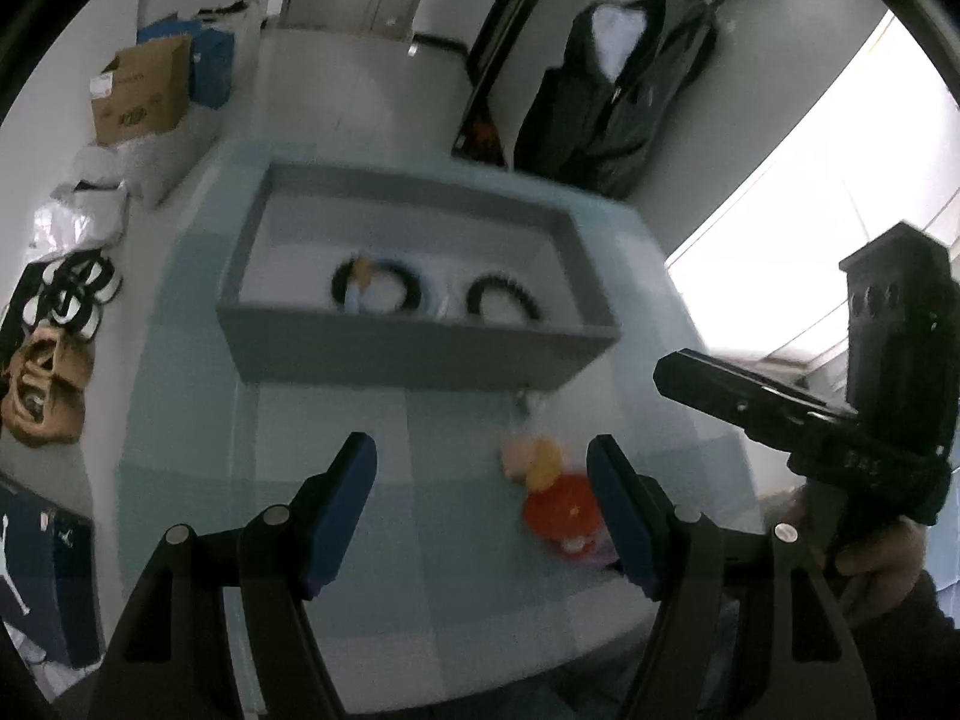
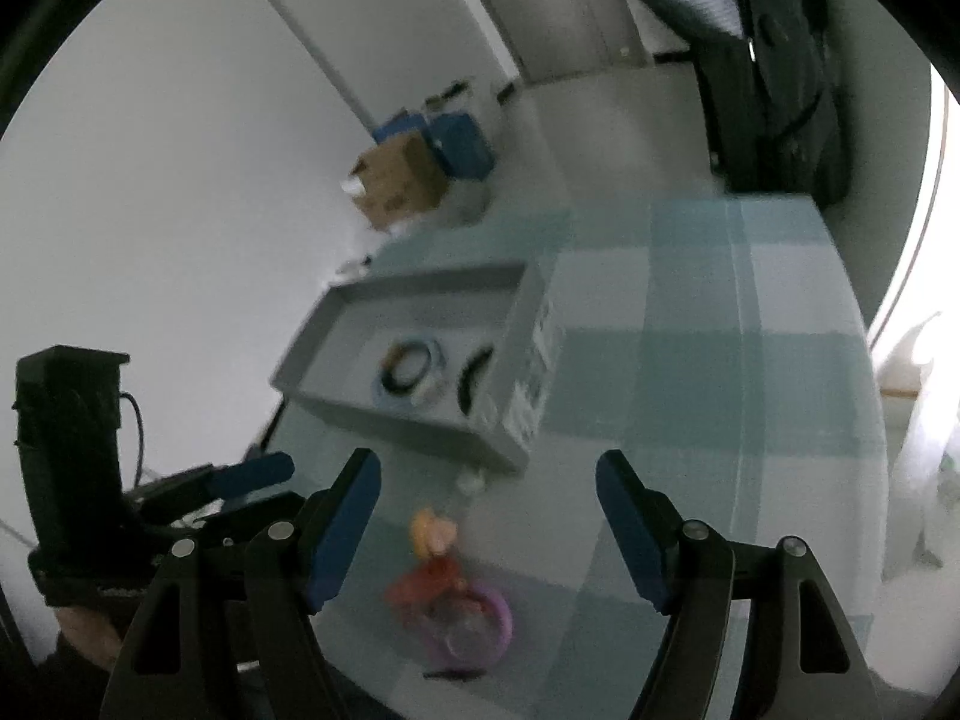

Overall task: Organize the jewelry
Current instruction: 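Reach the right tool toward the small white item beside the red container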

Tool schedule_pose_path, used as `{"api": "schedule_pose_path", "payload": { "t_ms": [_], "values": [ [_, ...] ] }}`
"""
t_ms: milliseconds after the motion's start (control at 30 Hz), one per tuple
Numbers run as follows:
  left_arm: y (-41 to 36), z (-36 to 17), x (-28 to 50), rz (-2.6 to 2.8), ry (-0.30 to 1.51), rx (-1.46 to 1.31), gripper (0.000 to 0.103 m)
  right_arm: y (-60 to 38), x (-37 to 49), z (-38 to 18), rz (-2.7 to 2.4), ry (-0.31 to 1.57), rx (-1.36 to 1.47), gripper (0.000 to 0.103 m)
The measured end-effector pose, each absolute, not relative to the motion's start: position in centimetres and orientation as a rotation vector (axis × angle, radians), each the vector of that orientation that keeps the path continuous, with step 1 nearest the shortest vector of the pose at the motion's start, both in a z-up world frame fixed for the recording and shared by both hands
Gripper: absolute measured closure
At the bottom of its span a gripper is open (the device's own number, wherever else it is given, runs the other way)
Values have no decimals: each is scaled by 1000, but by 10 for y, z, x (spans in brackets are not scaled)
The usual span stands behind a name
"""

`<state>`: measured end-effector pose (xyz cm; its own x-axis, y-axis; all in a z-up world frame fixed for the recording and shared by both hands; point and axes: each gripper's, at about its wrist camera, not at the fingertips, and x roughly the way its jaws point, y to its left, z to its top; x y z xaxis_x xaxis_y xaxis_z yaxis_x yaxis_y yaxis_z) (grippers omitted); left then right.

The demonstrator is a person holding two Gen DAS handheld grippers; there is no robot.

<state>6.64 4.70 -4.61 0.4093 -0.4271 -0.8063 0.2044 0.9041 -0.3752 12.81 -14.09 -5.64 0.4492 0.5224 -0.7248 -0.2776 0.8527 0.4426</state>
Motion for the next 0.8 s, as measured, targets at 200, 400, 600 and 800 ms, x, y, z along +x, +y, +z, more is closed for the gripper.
{"api": "schedule_pose_path", "payload": {
  "t_ms": [200, 400, 600, 800],
  "values": [
    [39, -68, 62, -366, 1187, -212, 34, -124, 128, -74, 528, 1069, 267, 29],
    [47, -66, 62, -346, 1194, -236, 34, -106, 134, -87, 534, 1123, 274, 37],
    [53, -73, 65, -323, 1214, -276, 34, -89, 139, -91, 519, 1129, 237, 47],
    [54, -74, 65, -313, 1215, -284, 34, -70, 144, -95, 463, 1132, 135, 60]
  ]
}}
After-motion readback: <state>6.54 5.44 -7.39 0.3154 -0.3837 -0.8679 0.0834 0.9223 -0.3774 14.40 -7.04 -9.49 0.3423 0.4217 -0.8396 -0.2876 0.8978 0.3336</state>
